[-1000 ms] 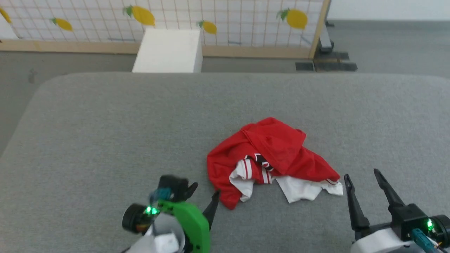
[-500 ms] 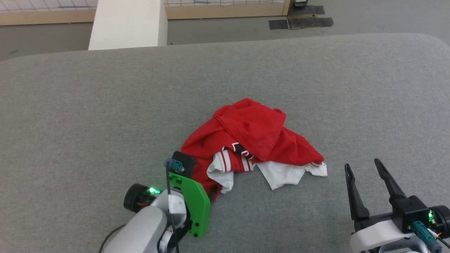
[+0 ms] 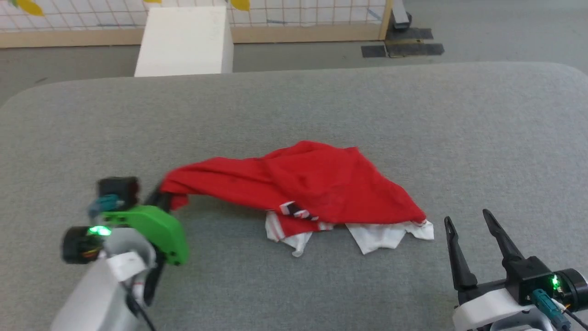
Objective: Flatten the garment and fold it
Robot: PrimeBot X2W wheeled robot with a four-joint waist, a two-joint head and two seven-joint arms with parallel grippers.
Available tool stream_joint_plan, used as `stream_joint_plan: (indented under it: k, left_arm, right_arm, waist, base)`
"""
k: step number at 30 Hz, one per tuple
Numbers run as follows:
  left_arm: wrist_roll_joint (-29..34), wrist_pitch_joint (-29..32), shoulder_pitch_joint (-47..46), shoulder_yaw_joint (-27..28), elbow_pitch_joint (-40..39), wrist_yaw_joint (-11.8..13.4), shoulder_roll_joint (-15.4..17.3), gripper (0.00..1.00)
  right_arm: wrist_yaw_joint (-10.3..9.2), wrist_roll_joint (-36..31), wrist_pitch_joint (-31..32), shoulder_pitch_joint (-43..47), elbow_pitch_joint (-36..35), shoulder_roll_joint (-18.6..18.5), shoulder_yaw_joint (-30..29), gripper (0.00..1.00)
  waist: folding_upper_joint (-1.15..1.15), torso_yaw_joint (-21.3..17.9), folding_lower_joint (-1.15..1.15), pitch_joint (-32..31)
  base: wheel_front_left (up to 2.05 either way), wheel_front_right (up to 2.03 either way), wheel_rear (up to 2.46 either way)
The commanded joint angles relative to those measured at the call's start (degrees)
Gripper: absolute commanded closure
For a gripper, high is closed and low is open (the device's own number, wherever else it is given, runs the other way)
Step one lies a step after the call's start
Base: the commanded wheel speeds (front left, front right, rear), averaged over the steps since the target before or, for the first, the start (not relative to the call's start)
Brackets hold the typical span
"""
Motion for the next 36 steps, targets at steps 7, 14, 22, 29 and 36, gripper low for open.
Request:
stream_joint_plan:
  k: [7, 14, 22, 29, 36]
  left_arm:
    - [-1.5, -9.6, -0.1, 6.1, 4.7, 2.4, 1.3, 0.0]
    - [0.8, -14.8, -0.2, 3.7, 6.1, 0.7, 0.0, 0.0]
    - [7.7, -18.6, 7.0, 2.0, -6.1, 0.9, -2.1, 0.0]
    - [14.3, -18.7, 17.5, 1.9, -18.6, 2.6, -6.2, 0.0]
    - [16.3, -18.7, 20.6, 1.3, -20.2, 2.1, -9.3, 0.0]
  right_arm:
    - [-0.1, 0.3, -0.2, -0.1, 0.4, 0.1, 0.5, 0.0]
    - [-0.1, 0.5, -0.2, 0.3, 1.0, 0.1, 0.5, 0.0]
    - [-0.1, -0.1, 0.8, 2.3, 0.1, 0.1, 0.0, 0.0]
    - [-0.1, -1.1, 9.3, 2.6, -1.0, -1.4, 2.8, 0.0]
    - [-0.1, 2.0, 30.4, -3.1, 1.5, -9.2, 8.9, 0.0]
  waist:
    - [0.0, 1.8, 0.0, -0.9]
    - [0.0, 2.7, 0.0, -2.9]
    - [0.0, 5.4, 0.0, -6.8]
    - [0.0, 8.5, 0.0, -7.5]
    - [0.0, 12.3, 0.0, -5.2]
  base:
    - [0.0, 0.0, 0.0]
    - [0.0, 0.0, 0.0]
    - [0.0, 0.0, 0.0]
    - [0.0, 0.0, 0.0]
    - [0.0, 0.0, 0.0]
